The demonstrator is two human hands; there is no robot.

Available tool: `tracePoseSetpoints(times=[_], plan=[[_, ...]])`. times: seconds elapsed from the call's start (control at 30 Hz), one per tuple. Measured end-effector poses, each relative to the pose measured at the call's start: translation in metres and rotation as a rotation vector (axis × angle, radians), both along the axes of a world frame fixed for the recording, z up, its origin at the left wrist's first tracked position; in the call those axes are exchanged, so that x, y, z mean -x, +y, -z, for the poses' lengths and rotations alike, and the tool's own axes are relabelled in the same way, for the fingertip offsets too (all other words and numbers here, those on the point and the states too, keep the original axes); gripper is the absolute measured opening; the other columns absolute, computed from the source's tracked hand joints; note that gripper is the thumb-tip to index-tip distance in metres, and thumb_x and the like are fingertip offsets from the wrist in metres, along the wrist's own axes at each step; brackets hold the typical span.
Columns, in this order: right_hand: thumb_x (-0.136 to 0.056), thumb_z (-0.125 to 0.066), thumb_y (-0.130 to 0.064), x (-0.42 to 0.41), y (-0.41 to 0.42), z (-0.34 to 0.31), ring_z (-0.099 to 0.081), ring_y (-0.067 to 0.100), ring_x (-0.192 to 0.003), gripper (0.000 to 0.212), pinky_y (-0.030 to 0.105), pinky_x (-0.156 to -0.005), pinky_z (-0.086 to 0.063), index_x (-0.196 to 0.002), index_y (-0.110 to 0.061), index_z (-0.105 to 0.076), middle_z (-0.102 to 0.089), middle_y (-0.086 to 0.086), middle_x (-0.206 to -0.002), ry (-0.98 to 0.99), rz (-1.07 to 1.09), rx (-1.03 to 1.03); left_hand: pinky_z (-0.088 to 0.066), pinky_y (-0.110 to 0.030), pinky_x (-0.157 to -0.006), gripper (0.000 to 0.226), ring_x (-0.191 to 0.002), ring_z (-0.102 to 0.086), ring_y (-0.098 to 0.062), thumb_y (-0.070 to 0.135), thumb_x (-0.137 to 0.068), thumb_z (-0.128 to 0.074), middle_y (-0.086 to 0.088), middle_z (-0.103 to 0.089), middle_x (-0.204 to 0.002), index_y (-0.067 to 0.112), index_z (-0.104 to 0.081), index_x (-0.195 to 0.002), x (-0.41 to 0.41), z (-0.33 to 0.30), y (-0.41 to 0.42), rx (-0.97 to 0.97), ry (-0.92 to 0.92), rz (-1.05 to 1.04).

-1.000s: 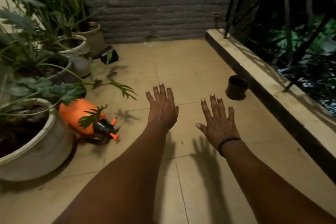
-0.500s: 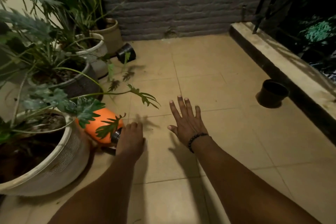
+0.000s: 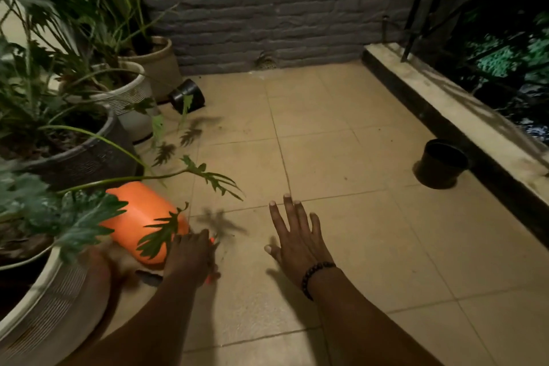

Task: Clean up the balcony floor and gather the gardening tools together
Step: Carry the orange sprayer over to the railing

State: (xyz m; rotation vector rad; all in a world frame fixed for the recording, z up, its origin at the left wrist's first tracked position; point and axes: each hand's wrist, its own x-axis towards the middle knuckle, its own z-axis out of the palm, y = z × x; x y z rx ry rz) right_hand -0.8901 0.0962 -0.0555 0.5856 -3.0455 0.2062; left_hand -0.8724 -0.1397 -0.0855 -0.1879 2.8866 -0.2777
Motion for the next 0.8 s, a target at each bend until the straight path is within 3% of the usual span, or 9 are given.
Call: tracePoseSetpoints(times=[0.07, 0.2, 0.27, 0.37, 0.4, 0.47, 0.6, 0.7, 0.8], plan=[[-0.066, -0.077, -0.060, -0.002, 0.008, 0.004, -0.052, 0.035, -0.129, 0.101, 0.052, -0.096, -0.047, -0.147, -0.016, -0.036, -0.041, 0.018, -0.150, 0.041, 0.008, 0.010, -0.027, -0.039, -0.113, 0.073, -0.139, -0.037, -0.026, 0.051, -0.093, -0.055, -0.005, -0.045, -0.148, 0.016, -0.028, -0.151, 0.003, -0.003, 0.006, 0.105, -0.059, 0.032], [-0.079, -0.068, -0.057, -0.010, 0.028, 0.005, -0.037, 0.036, -0.140, 0.099, 0.054, -0.107, -0.036, -0.152, -0.018, -0.013, -0.026, 0.019, -0.158, 0.034, 0.035, 0.000, -0.030, -0.035, -0.108, 0.040, -0.135, -0.040, -0.026, 0.037, -0.103, -0.040, -0.004, -0.049, -0.143, 0.022, -0.052, -0.139, -0.002, 0.003, 0.008, 0.267, -0.207, 0.138], [-0.083, -0.064, -0.056, -0.017, 0.035, 0.007, -0.031, 0.037, -0.143, 0.098, 0.055, -0.110, -0.029, -0.151, -0.020, -0.003, -0.020, 0.019, -0.160, -0.007, 0.065, 0.004, -0.034, -0.036, -0.106, 0.046, -0.122, -0.051, -0.030, 0.036, -0.106, -0.033, -0.017, -0.053, -0.138, 0.008, -0.058, -0.132, 0.010, 0.004, 0.004, -0.004, -0.303, 0.059], [-0.088, -0.057, -0.055, -0.020, 0.047, 0.001, -0.023, 0.037, -0.146, 0.093, 0.055, -0.114, -0.021, -0.154, -0.020, -0.002, -0.013, 0.018, -0.161, -0.021, 0.077, -0.014, -0.051, -0.042, -0.081, 0.071, -0.070, -0.069, -0.025, 0.035, -0.108, -0.017, -0.042, -0.064, -0.104, -0.022, -0.057, -0.119, 0.070, 0.021, -0.002, -0.777, -0.217, -0.031], [-0.093, -0.051, -0.052, -0.020, 0.051, -0.001, -0.017, 0.037, -0.148, 0.087, 0.055, -0.115, -0.016, -0.156, -0.020, 0.000, -0.007, 0.018, -0.162, -0.061, 0.076, -0.021, -0.054, -0.031, -0.072, 0.058, -0.069, -0.072, -0.020, 0.022, -0.110, -0.020, -0.044, -0.063, -0.102, -0.024, -0.051, -0.124, 0.082, 0.017, 0.002, -0.810, -0.270, 0.049], [-0.096, -0.045, -0.051, -0.023, 0.056, -0.010, -0.020, 0.036, -0.147, 0.079, 0.055, -0.115, -0.017, -0.157, -0.018, -0.008, -0.010, 0.018, -0.162, -0.022, 0.103, 0.014, -0.051, -0.017, -0.075, 0.034, -0.102, -0.071, -0.026, -0.002, -0.105, -0.038, -0.041, -0.057, -0.125, -0.022, -0.049, -0.130, 0.080, -0.014, 0.031, -0.610, -0.301, 0.146], [-0.097, -0.034, -0.061, -0.032, 0.061, -0.030, -0.018, 0.028, -0.145, 0.079, 0.049, -0.115, -0.012, -0.156, -0.020, -0.002, -0.014, 0.010, -0.160, -0.326, 0.248, 0.097, -0.048, -0.032, -0.084, 0.027, -0.110, -0.062, -0.030, 0.029, -0.096, -0.060, -0.014, -0.067, -0.118, 0.009, -0.065, -0.114, 0.064, -0.078, 0.112, -0.367, -0.174, 0.186], [-0.091, -0.048, -0.063, -0.042, 0.063, -0.047, -0.038, 0.027, -0.137, 0.092, 0.047, -0.112, -0.018, -0.155, -0.019, 0.000, -0.033, 0.005, -0.153, -0.454, 0.427, 0.432, -0.045, -0.033, -0.084, 0.031, -0.110, -0.059, -0.035, 0.032, -0.099, -0.056, -0.020, -0.065, -0.118, 0.006, -0.060, -0.115, 0.072, -0.119, 0.155, -0.588, 0.000, 0.227], [-0.087, -0.064, -0.051, -0.049, 0.078, -0.069, -0.046, 0.029, -0.129, 0.086, 0.049, -0.110, -0.029, -0.149, -0.019, -0.015, -0.023, 0.004, -0.152, -0.275, 0.584, 0.666, -0.053, -0.037, -0.084, 0.023, -0.098, -0.066, -0.031, 0.031, -0.098, -0.060, -0.015, -0.070, -0.107, 0.008, -0.060, -0.101, 0.068, -0.140, 0.186, -0.927, 0.106, 0.213]])
